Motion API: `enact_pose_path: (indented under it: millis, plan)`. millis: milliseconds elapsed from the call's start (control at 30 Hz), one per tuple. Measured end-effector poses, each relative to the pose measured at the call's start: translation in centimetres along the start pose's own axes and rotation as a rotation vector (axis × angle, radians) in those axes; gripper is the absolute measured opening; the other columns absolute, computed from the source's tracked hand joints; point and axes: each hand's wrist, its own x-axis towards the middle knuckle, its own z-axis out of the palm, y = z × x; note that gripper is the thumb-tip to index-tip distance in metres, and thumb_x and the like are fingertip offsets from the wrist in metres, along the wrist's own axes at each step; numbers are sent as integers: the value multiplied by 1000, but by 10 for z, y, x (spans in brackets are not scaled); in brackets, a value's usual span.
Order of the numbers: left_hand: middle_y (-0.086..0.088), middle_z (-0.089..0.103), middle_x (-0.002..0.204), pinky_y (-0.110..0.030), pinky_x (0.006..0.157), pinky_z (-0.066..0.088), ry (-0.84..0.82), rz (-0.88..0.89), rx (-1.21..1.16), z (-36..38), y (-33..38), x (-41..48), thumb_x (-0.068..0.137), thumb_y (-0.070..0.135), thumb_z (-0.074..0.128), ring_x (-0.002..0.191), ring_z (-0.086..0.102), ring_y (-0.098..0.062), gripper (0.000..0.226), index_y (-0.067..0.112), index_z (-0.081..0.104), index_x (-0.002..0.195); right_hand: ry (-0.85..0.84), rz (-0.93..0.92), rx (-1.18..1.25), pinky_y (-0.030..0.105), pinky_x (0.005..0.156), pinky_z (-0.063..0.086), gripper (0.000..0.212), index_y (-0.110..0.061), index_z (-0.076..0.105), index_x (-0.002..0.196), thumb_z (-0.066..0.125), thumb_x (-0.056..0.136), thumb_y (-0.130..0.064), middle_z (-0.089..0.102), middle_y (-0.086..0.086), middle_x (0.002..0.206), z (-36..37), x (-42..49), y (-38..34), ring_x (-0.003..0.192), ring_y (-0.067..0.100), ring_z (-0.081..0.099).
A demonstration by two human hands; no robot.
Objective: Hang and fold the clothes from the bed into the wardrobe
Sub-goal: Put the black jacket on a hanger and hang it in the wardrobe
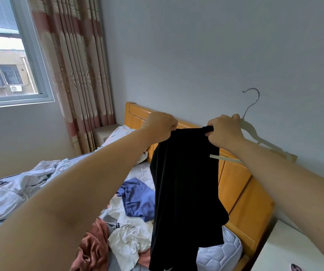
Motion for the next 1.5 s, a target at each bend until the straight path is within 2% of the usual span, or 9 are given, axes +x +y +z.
enact_pose_path:
  millis: [400,500,667,800,1000,1167,1333,1400,1500]
  plan:
    - [-1,68,83,-20,72,44,55,-119,-649,-13,48,2,89,8,57,69,55,-4,14,7,71,87,-113,57,32,41,88,30,22,-24,43,60,47,79,-14,50,-4,64,13,2,-32,62,17,43]
    - [-2,69,89,-17,74,44,-122,-75,-618,-4,32,-11,88,14,63,74,56,1,13,8,75,91,-55,112,149,39,84,29,23,-23,46,65,51,87,-21,53,-3,71,14,-3,-22,76,23,50]
    - [-2,58,122,-31,97,37,62,-65,-333,-4,4,-16,90,24,61,117,47,-18,36,18,59,125,-25,80,196,41,91,30,12,-23,60,83,52,91,-24,60,-2,84,13,-8,-21,93,22,51]
    - [-9,64,116,-38,96,43,-274,-53,-243,-3,8,-9,96,30,51,109,57,-26,32,9,61,119,86,-43,121,36,77,22,17,-22,51,71,56,87,-26,51,-4,73,7,4,-41,82,22,45]
    - [-9,65,111,-43,91,48,-158,-223,-309,4,6,-13,98,26,47,103,58,-28,28,10,63,114,365,-133,300,31,82,32,13,-12,66,91,68,85,-23,59,1,91,15,5,-35,96,22,48]
    - [-7,65,103,-42,86,50,-134,-231,-273,5,4,-13,97,28,49,96,58,-26,26,11,65,108,682,-327,272,28,83,38,15,-6,63,85,49,87,-11,57,7,91,39,-24,-17,89,22,50]
    - [-4,67,101,-38,85,49,-52,-285,-435,8,2,-12,95,24,50,92,59,-24,24,12,68,107,275,-121,525,29,60,37,28,-3,61,75,39,88,-15,57,11,72,78,-61,-14,66,21,52]
    - [-5,67,95,-38,83,49,-34,-277,-477,5,0,-10,94,24,52,86,59,-23,23,11,69,102,-11,124,623,33,72,45,22,-3,64,105,46,92,-6,62,13,101,91,-63,-13,92,25,58]
    - [-7,66,82,-35,75,49,-68,-249,-520,-2,-3,-6,93,23,55,77,59,-22,21,7,68,90,-320,307,882,41,104,40,60,-8,34,145,54,90,6,40,13,145,91,-53,-19,134,31,37]
